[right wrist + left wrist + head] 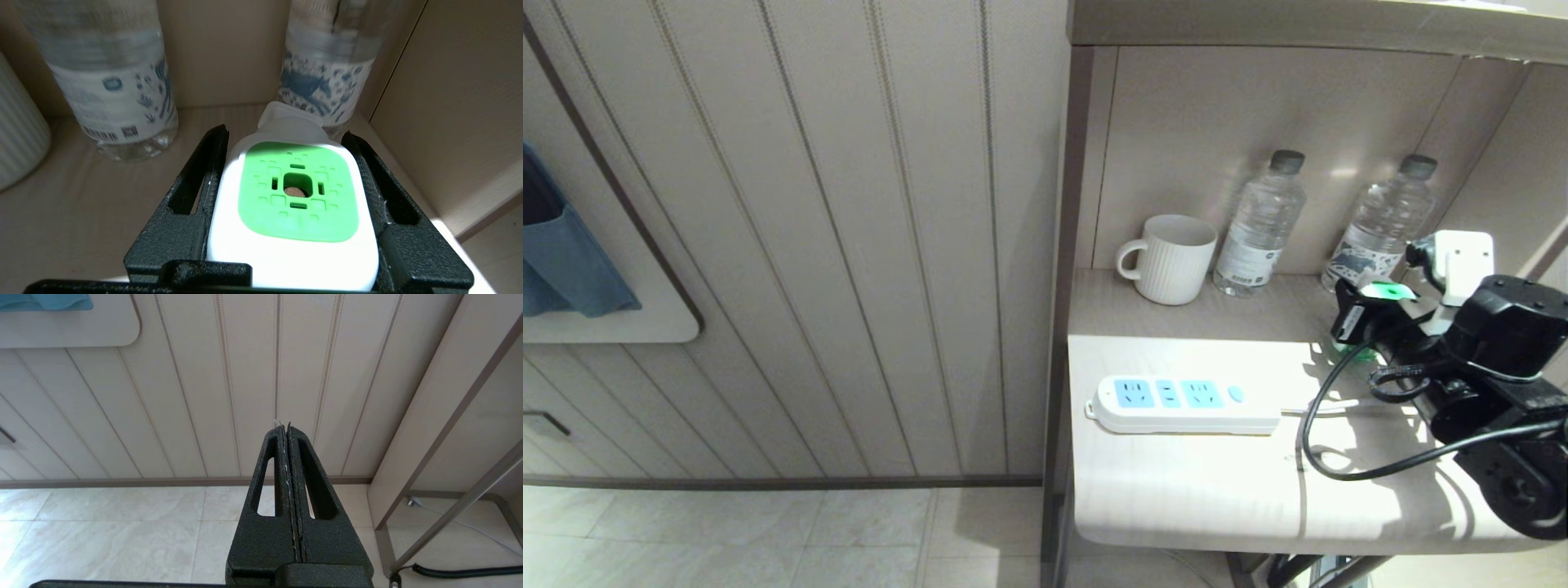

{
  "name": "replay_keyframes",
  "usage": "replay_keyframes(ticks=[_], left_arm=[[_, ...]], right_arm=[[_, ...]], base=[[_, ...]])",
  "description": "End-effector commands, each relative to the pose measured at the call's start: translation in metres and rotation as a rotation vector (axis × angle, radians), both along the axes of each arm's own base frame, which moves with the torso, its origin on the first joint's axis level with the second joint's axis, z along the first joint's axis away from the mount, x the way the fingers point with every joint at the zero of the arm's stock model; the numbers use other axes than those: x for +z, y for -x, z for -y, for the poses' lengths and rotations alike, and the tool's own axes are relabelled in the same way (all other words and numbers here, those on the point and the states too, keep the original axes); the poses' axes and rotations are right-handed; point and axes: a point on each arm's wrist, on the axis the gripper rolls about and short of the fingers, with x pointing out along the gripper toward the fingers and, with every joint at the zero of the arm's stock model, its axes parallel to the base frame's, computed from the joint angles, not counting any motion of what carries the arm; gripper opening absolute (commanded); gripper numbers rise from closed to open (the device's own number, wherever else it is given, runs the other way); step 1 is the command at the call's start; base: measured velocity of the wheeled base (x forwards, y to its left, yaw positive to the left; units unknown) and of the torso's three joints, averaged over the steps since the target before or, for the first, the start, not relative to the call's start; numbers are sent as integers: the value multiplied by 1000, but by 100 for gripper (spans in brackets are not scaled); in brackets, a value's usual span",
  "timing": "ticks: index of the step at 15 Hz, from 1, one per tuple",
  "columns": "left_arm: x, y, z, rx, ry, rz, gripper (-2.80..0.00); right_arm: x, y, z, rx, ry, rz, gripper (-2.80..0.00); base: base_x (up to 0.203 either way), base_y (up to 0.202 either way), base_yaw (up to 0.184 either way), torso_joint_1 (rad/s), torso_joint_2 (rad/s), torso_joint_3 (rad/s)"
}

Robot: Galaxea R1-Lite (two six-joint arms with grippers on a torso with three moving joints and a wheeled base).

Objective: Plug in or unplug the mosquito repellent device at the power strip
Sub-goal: Insert the plug into the socket

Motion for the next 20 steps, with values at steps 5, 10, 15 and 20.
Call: replay_keyframes(ticks=[5, 10, 15, 20], left_arm=[[0, 0, 0, 0, 1, -2, -280], [0, 0, 0, 0, 0, -2, -280], [0, 0, 0, 0, 0, -2, -280], [0, 0, 0, 0, 0, -2, -280]], right_arm=[[88, 103, -10, 86, 13, 38, -280], [144, 178, -19, 270, -44, -268, -280], [181, 207, -26, 406, -150, -513, -280], [176, 188, -51, 484, -51, -725, -280]], base=[[0, 0, 0, 0, 0, 0], [0, 0, 0, 0, 0, 0], [0, 0, 0, 0, 0, 0], [0, 0, 0, 0, 0, 0]])
